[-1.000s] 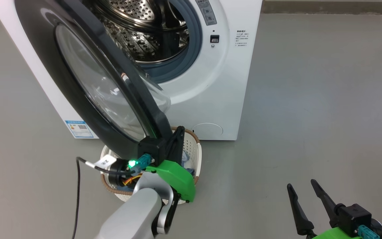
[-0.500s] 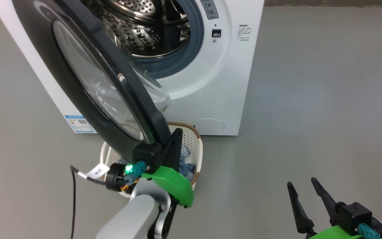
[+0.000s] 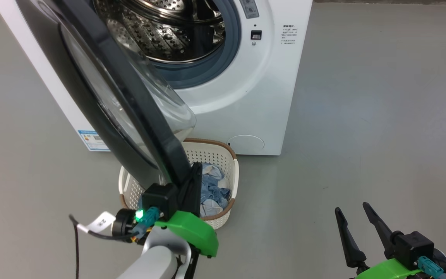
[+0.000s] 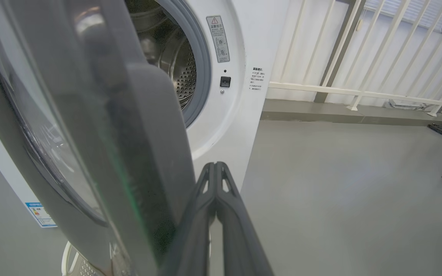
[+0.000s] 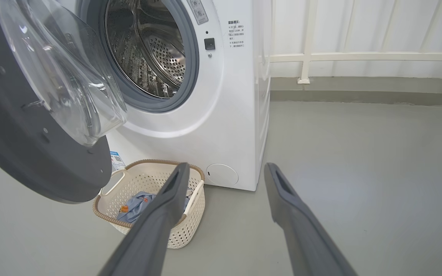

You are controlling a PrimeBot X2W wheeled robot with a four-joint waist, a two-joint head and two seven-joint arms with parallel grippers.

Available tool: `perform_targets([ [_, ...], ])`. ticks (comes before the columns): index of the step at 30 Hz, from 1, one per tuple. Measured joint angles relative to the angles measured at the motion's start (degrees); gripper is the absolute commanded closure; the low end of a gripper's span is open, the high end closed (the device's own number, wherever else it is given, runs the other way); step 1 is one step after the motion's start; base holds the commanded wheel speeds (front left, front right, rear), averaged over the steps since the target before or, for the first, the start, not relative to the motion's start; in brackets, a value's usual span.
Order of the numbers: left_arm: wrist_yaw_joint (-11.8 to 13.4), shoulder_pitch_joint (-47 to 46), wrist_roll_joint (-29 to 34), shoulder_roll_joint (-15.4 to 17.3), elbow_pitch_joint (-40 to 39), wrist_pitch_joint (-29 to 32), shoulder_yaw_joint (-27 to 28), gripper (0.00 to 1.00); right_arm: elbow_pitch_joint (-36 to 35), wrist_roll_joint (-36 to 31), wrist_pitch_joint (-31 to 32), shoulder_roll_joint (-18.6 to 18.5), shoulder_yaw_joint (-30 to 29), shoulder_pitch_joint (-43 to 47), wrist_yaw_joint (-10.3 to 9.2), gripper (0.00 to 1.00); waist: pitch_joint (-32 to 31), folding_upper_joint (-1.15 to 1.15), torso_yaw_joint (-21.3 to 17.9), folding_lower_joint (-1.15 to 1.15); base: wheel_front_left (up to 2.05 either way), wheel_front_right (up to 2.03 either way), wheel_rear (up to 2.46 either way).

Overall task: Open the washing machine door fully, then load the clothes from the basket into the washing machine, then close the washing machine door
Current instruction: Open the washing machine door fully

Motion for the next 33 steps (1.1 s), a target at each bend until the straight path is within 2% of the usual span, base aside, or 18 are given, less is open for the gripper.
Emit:
perform_targets([
  [10,2.5,3.1,0.1,2.2,-4.3,-0.1,0.3,1.00,0.7,0.1,0.0,0.0,0.0,0.0,0.00,0.00,0.0,0.00,1.2,0.00,0.00,0.00,0.00],
  [33,7.2,7.8,0.5,4.7,-10.3,-0.8,1.4,1.00,0.6,-0.2,0.1,0.0,0.1,-0.1,0.00,0.00,0.8,0.00,5.8,0.00,0.00,0.00,0.00],
])
